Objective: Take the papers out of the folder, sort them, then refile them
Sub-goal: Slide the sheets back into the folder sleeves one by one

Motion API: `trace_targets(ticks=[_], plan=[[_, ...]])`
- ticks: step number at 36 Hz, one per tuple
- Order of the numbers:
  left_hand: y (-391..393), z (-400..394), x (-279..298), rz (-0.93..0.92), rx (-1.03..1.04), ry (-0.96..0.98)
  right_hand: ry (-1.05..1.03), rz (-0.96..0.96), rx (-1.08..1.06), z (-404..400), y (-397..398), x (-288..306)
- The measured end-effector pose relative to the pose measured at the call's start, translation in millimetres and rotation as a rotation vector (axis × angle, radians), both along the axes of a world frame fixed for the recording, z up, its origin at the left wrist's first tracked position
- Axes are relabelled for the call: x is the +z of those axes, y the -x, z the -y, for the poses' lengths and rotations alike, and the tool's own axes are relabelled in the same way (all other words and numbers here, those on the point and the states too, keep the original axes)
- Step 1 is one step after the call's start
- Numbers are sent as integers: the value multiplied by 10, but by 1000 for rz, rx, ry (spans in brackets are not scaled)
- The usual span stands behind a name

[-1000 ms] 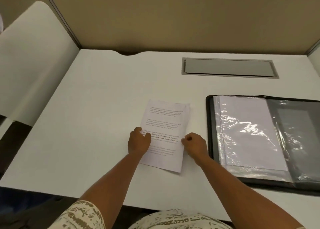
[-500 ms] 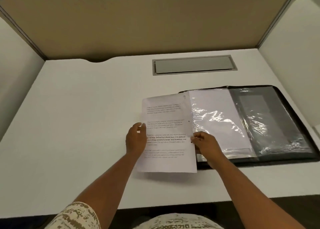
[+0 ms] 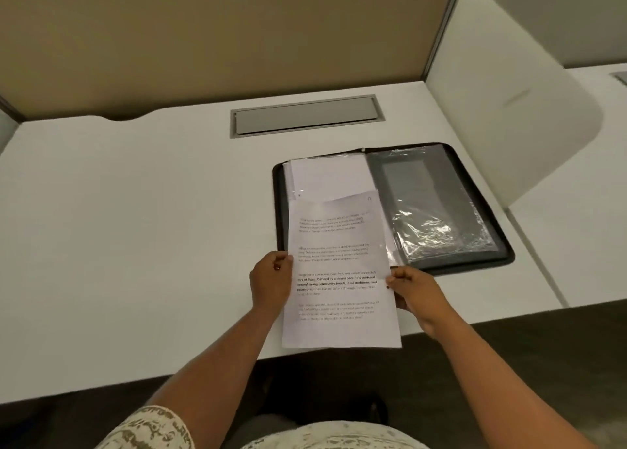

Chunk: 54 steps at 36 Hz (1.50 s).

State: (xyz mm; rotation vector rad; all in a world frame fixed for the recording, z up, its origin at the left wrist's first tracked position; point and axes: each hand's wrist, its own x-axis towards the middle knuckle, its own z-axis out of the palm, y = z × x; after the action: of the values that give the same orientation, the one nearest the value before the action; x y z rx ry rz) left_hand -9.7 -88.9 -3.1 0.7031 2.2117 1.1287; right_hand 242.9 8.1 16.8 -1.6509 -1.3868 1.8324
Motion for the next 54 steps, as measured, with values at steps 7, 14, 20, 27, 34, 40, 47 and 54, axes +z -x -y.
trace_targets(ticks=[7, 14, 20, 27, 34, 40, 47, 54], plan=[[-662, -39, 42, 110, -42, -51, -12, 42, -26, -19, -646, 80], [-894, -211, 61, 266, -51, -115, -9, 8, -110, -217, -870, 207], [-948, -474, 36, 365, -104, -118, -2, 11, -166, -475, -957, 180], [-1072, -738, -79, 507, -195, -55, -17, 74, -170, -703, -1137, 61], [-1221, -852, -67, 504, -292, 13, 68, 77, -169, -721, -1368, -38], [-1489, -880, -98, 495, -321, 124, 70, 59, -135, -770, -1541, -139], [-1819, -876, -192, 200, -276, 122, 5, 151, -77, -892, -1850, -187], [-2084, -1174, -120, -233, -218, 26, -18, 175, -31, -850, -2243, -257]])
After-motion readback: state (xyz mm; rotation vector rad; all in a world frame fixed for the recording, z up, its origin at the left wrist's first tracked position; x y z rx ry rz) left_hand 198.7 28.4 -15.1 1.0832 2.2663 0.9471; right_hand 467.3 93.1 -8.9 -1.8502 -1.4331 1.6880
